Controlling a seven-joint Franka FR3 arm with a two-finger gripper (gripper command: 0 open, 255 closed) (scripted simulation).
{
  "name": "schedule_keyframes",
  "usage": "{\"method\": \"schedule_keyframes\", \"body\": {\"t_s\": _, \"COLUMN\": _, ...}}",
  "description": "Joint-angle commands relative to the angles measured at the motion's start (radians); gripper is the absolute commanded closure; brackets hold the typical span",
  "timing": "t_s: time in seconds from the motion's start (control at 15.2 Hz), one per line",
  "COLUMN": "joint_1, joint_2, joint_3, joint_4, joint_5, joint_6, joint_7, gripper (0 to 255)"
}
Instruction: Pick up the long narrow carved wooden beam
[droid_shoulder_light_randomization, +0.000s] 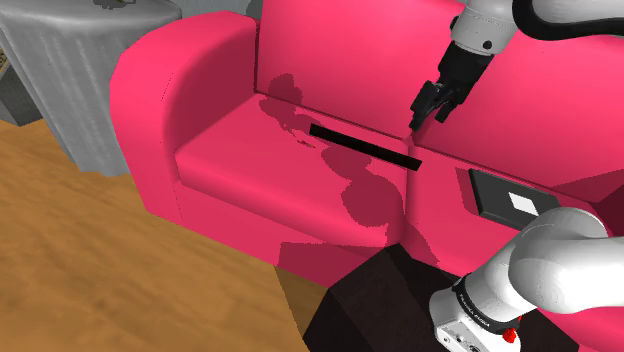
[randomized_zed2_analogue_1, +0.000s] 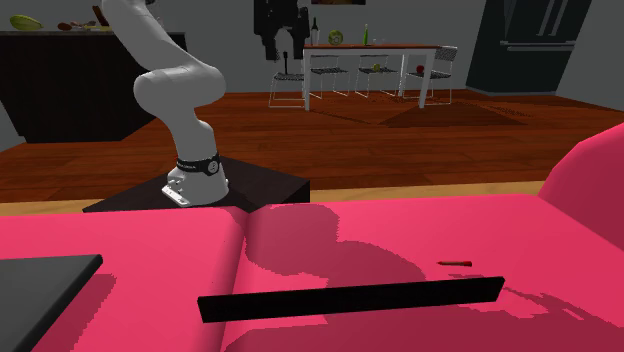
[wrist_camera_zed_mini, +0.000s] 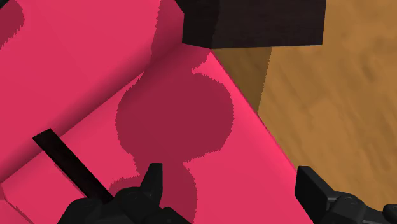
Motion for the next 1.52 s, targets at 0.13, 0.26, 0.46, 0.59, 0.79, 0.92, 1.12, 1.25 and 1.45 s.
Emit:
{"method": "schedule_keyframes", "body": {"t_s": 0.13, "joint_1": -0.003, "joint_2": 0.034, "joint_3": -0.038, "joint_4": -0.019, "joint_5": -0.024, "joint_6": 0.052, "joint_7": -0.065, "gripper": 0}}
{"method": "schedule_keyframes", "body": {"t_s": 0.26, "joint_1": -0.007, "joint_2": 0.074, "joint_3": -0.076, "joint_4": -0.031, "joint_5": -0.047, "joint_6": 0.104, "joint_7": -0.129, "gripper": 0}}
{"method": "schedule_keyframes", "body": {"t_s": 0.46, "joint_1": -0.011, "joint_2": 0.148, "joint_3": -0.131, "joint_4": -0.036, "joint_5": -0.076, "joint_6": 0.184, "joint_7": -0.224, "gripper": 0}}
{"method": "schedule_keyframes", "body": {"t_s": 0.59, "joint_1": -0.012, "joint_2": 0.205, "joint_3": -0.166, "joint_4": -0.031, "joint_5": -0.091, "joint_6": 0.236, "joint_7": -0.286, "gripper": 0}}
{"method": "schedule_keyframes", "body": {"t_s": 0.79, "joint_1": -0.012, "joint_2": 0.3, "joint_3": -0.217, "joint_4": -0.011, "joint_5": -0.106, "joint_6": 0.312, "joint_7": -0.38, "gripper": 0}}
{"method": "schedule_keyframes", "body": {"t_s": 0.92, "joint_1": -0.01, "joint_2": 0.37, "joint_3": -0.248, "joint_4": 0.011, "joint_5": -0.109, "joint_6": 0.359, "joint_7": -0.443, "gripper": 0}}
{"method": "schedule_keyframes", "body": {"t_s": 1.12, "joint_1": -0.005, "joint_2": 0.48, "joint_3": -0.292, "joint_4": 0.056, "joint_5": -0.102, "joint_6": 0.424, "joint_7": -0.54, "gripper": 0}}
{"method": "schedule_keyframes", "body": {"t_s": 1.25, "joint_1": -0.002, "joint_2": 0.557, "joint_3": -0.318, "joint_4": 0.093, "joint_5": -0.089, "joint_6": 0.463, "joint_7": -0.607, "gripper": 0}}
{"method": "schedule_keyframes", "body": {"t_s": 1.45, "joint_1": 0.0, "joint_2": 0.678, "joint_3": -0.348, "joint_4": 0.16, "joint_5": -0.057, "joint_6": 0.512, "joint_7": -0.71, "gripper": 0}}
